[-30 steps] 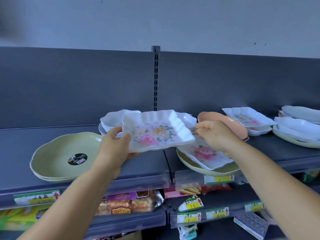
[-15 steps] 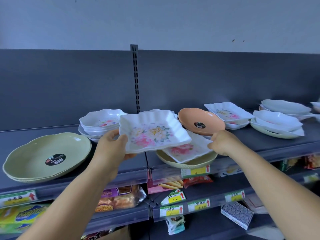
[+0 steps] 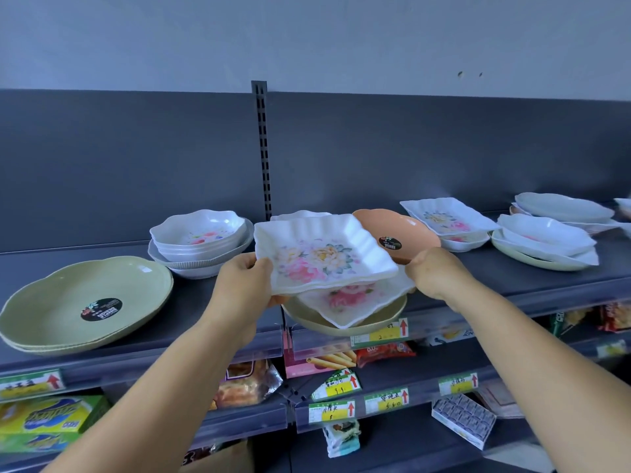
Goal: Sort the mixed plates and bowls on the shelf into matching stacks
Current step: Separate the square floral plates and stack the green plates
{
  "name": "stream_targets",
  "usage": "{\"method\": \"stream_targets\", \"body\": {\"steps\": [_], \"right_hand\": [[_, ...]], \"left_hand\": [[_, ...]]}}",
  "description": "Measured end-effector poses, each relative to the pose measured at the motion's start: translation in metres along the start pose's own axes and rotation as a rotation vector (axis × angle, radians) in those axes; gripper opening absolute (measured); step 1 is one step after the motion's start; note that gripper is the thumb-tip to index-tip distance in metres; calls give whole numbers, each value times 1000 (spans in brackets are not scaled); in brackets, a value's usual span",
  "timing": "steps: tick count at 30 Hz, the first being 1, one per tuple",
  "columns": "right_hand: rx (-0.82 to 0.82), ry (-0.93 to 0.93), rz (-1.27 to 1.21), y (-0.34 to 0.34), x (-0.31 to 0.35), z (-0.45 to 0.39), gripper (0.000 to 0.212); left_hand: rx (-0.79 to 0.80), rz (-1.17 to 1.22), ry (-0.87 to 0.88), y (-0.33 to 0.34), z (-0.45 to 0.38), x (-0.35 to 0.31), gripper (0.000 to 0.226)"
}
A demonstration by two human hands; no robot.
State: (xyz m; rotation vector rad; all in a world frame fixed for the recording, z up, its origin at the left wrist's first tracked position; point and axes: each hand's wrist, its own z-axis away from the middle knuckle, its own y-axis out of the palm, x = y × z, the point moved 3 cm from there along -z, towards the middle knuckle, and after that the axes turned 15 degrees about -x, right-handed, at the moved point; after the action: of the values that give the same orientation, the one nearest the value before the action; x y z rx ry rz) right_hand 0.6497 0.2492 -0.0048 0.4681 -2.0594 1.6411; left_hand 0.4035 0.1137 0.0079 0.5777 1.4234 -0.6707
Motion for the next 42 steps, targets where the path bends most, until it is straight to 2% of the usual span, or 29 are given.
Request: {"method": "stream_targets", "body": {"steps": [3,10,21,24,27,29,35,40,42], "right_hand": [[-3,-3,-50,4,0,1,25],[-58,-4,-186,12,-3,6,22],[-192,-43,-253,19,17,26,31],[-194,-28,-300,21,20,25,28],[-174,0,-349,22,21,24,25],[-163,32,-399,25,20,23,27],[-66,0,-470,23,22,26,32],[-40,-21,-531,15,34,30,46],[-29,-42,-532,13,37,33,49]], "left_hand": [[-1,-12,-4,7,2,-1,28],[-3,-37,-24,15,4,1,29],[-77,-55,-71,18,-1,3,16],[-79,-87,-57,18,-1,1,14],[-63,-112,-85,18,-8,5,27],[-12,-70,-118,17,-7,3,17],[128,108,-170,13,-12,7,28],[123,173,-181,4,-23,12,52],[150,169,-183,4,-24,13,51]]}}
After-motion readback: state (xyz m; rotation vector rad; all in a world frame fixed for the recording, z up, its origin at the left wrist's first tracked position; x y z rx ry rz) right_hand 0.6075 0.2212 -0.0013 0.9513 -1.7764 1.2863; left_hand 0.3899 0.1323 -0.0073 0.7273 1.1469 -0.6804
